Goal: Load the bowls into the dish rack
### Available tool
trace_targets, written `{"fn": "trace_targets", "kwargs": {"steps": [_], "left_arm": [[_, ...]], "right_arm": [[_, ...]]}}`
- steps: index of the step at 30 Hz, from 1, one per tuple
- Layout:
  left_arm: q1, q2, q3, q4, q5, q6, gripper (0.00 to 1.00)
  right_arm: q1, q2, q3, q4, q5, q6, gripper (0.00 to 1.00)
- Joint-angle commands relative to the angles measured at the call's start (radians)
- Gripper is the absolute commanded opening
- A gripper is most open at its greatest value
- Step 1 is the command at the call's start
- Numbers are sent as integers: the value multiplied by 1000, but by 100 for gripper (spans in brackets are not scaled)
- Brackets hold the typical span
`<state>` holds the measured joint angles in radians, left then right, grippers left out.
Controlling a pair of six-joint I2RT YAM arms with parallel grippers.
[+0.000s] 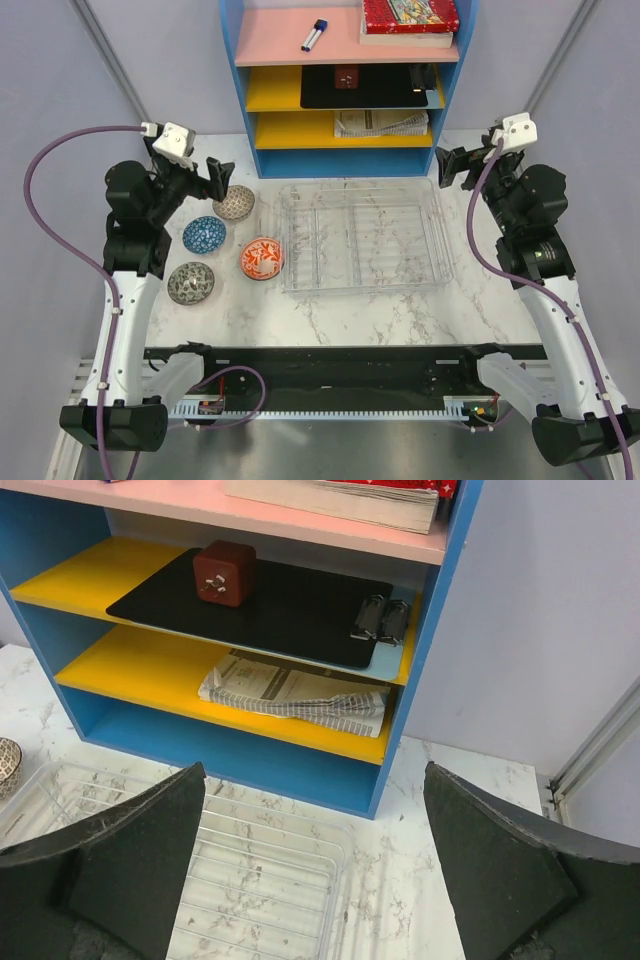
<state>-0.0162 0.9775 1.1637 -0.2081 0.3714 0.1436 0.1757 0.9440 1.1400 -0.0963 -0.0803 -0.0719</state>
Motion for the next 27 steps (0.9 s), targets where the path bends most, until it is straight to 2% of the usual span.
{"fn": "trace_targets", "kwargs": {"steps": [1,5,7,11,16,18,27], "left_arm": [[13,1,7,4,23,-50,100],[15,6,-4,15,27,-44,100],[15,10,-9,21,-18,-41,100],[15,61,-4,27,-117,9,100],[15,190,25,-59,-195,117,98],[57,257,2,-57,-221,128,98],[205,478,-19,-28,-112,113,98]], "right_arm": [[7,-5,18,44,34,54,98],[7,-7,0,21,-25,-86,98],[7,6,-3,10,-55,-136,98],[5,15,-5,-6,-82,-146,98],[8,30,6,-23,-95,-143,98],[8,22,-3,-23,-124,-155,98],[34,22,-16,-36,-147,-181,98]]}}
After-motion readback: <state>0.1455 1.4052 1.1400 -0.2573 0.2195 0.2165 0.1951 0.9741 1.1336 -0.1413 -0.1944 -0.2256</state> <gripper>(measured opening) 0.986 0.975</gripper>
